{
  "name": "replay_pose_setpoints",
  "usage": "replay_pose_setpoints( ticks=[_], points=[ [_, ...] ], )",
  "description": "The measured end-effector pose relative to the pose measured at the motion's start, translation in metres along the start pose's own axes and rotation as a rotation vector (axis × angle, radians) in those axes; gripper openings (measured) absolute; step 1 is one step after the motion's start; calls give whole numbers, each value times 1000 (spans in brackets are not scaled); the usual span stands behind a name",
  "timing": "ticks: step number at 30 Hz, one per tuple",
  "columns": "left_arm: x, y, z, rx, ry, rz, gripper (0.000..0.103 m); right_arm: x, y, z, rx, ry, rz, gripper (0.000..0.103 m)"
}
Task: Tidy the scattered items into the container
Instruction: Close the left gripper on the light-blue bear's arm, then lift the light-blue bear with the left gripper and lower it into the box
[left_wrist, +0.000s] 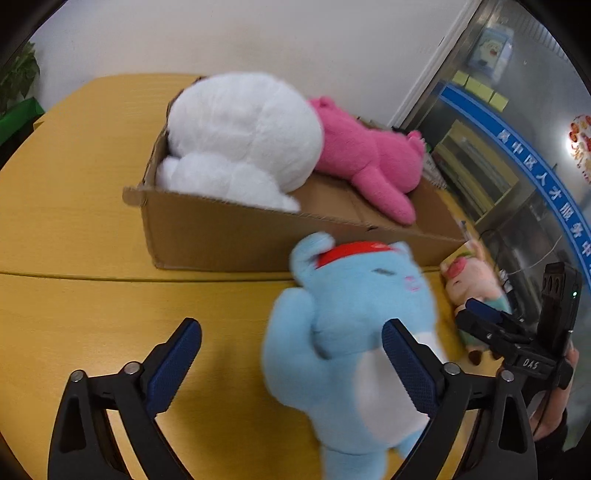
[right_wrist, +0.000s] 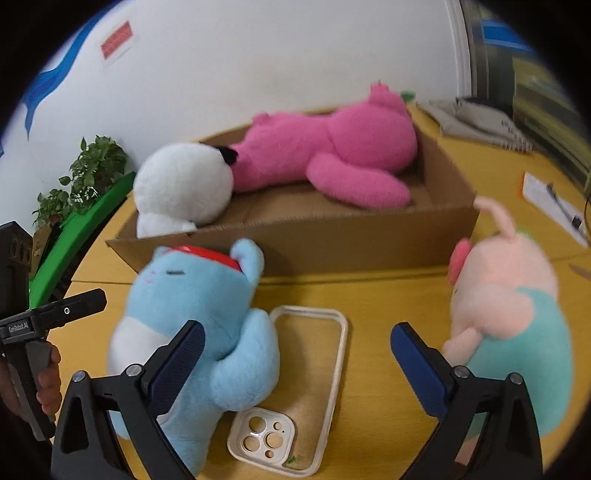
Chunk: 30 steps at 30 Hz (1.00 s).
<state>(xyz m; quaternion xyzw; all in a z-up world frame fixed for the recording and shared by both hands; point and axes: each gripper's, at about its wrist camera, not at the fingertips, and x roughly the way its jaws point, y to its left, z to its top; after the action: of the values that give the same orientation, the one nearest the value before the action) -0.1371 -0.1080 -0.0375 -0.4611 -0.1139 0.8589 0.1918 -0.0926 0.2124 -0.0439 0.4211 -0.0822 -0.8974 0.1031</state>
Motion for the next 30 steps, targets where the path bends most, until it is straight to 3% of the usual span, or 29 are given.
replay_pose_setpoints(
  ticks=[2, 4, 6, 7, 11, 12, 13, 15, 18, 22, 26, 30],
  points=[
    [13, 11, -1, -19, 41, -18, 79, 14, -2, -4, 5, 40, 8, 93],
    [26, 18, -4, -38, 85, -39, 74, 23, -1, -8, -4, 66, -1, 90],
    [35, 16, -8, -13, 116, -27, 73, 31, 2, -12, -8, 102, 34, 78],
    [39, 15, -10, -5, 127, -27, 67, 36, 5, -14, -15, 120, 57, 75],
    [39, 13, -14, -1, 142, -86, 32, 46, 18, -18, -46, 159, 124, 54],
    [37, 11, -14, 10, 141, -78, 32, 48, 19, -17, -52, 165, 143, 39],
    [34, 7, -15, 30, 136, -56, 29, 49, 22, -16, -61, 172, 171, 31],
    [30, 5, -13, 42, 131, -44, 26, 49, 26, -16, -97, 168, 167, 28],
    [15, -1, -10, 40, 106, -49, 24, 40, 23, -15, -85, 135, 202, 23],
    [-23, -31, 10, 109, 2, -37, 24, 6, 20, 2, -107, 34, 204, 22],
    [-48, -63, 69, 175, -140, -3, 24, -28, 24, 51, -173, -102, 182, 22],
    [-27, -70, 132, 181, -189, 19, 24, -39, 22, 122, -241, -226, 124, 22]
  ],
)
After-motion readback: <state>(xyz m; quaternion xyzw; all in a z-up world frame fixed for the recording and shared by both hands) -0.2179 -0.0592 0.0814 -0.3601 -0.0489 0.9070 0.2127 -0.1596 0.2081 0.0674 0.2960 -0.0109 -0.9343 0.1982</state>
